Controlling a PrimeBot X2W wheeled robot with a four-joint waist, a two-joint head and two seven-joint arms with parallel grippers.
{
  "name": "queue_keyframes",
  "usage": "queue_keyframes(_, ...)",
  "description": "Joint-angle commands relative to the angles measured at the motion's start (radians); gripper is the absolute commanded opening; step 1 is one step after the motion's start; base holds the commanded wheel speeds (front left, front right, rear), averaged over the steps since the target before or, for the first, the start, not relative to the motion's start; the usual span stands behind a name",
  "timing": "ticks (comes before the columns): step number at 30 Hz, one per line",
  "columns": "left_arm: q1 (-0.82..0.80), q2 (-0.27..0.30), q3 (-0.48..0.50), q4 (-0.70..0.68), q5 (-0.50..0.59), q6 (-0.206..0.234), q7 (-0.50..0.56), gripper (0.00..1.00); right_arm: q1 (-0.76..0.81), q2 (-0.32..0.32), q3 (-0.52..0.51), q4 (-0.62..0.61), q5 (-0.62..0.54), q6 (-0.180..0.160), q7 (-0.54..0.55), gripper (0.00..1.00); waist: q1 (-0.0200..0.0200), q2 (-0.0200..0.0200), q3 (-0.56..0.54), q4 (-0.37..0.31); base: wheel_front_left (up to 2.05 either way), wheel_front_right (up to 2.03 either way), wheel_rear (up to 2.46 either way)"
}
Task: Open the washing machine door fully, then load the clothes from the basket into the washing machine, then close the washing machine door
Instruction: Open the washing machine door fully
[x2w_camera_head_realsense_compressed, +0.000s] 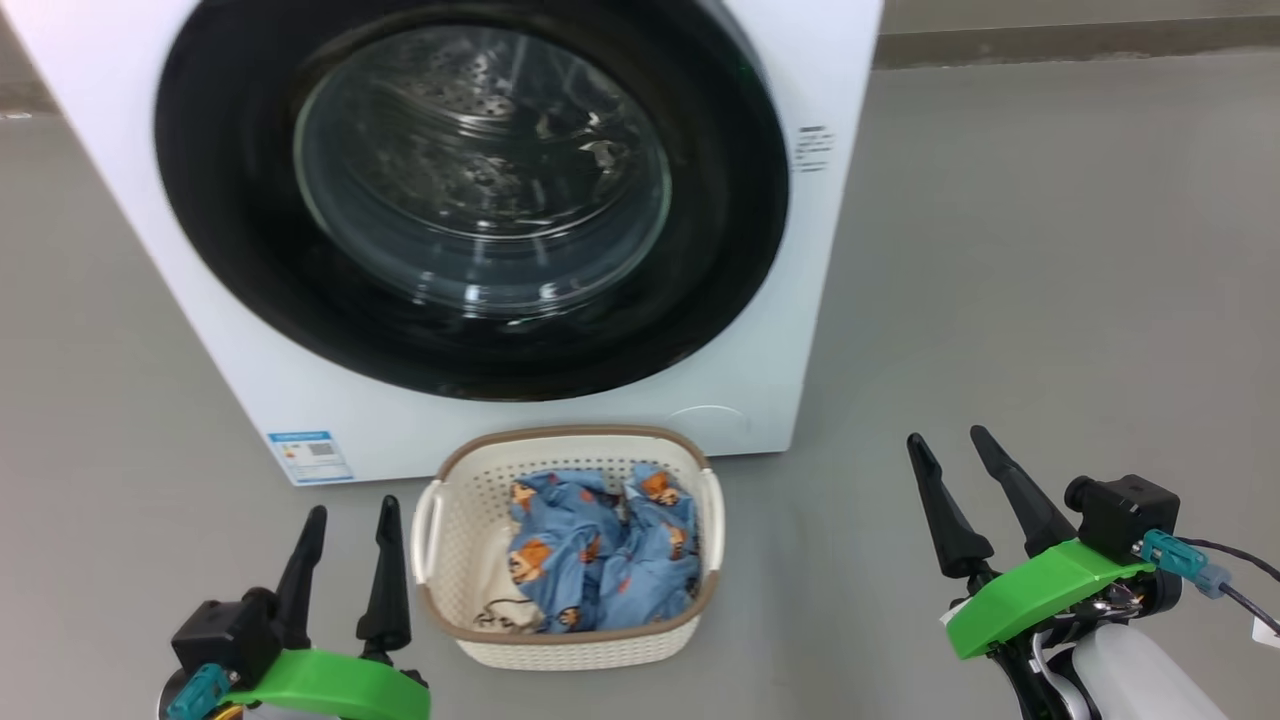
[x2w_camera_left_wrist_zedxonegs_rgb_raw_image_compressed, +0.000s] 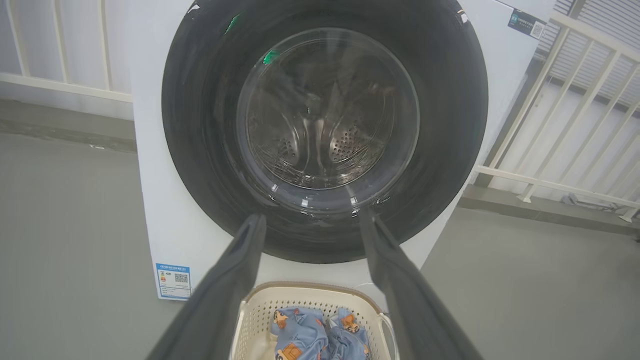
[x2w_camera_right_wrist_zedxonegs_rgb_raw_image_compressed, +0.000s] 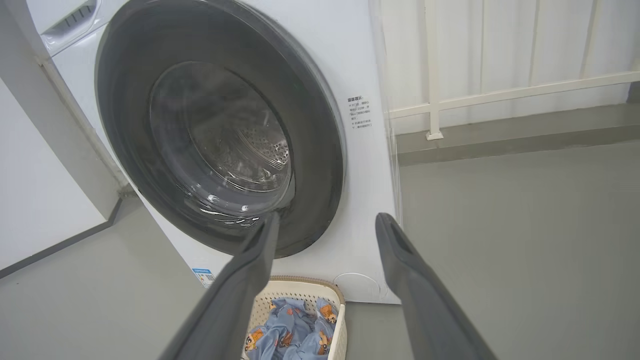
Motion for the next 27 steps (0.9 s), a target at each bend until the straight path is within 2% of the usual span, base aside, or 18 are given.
queue_keyframes(1, -0.033, 0.012, 0.028, -0.026, -0.002, 0.001, -0.014, 1.0, -0.033, -0.01, 0.018, -0.019, -0.004, 0.006, -0.012, 1.0, 0.0, -0.0001, 0.0, -0.001, 0.93, 0.93, -1.85)
queue_keyframes(10, -0.032, 0.011, 0.022, -0.016, -0.013, -0.001, -0.014, 1.0, -0.031, -0.009, 0.013, -0.017, 0.0, 0.006, -0.012, 1.0, 0.0, -0.0001, 0.001, -0.004, 0.53, 0.53, -1.06)
queue_keyframes(27, -0.033, 0.014, 0.022, -0.019, -0.012, 0.008, -0.014, 1.0, -0.034, -0.005, 0.003, -0.008, 0.004, 0.006, -0.012, 1.0, 0.0, -0.0001, 0.006, -0.01, 0.01, 0.01, -0.02)
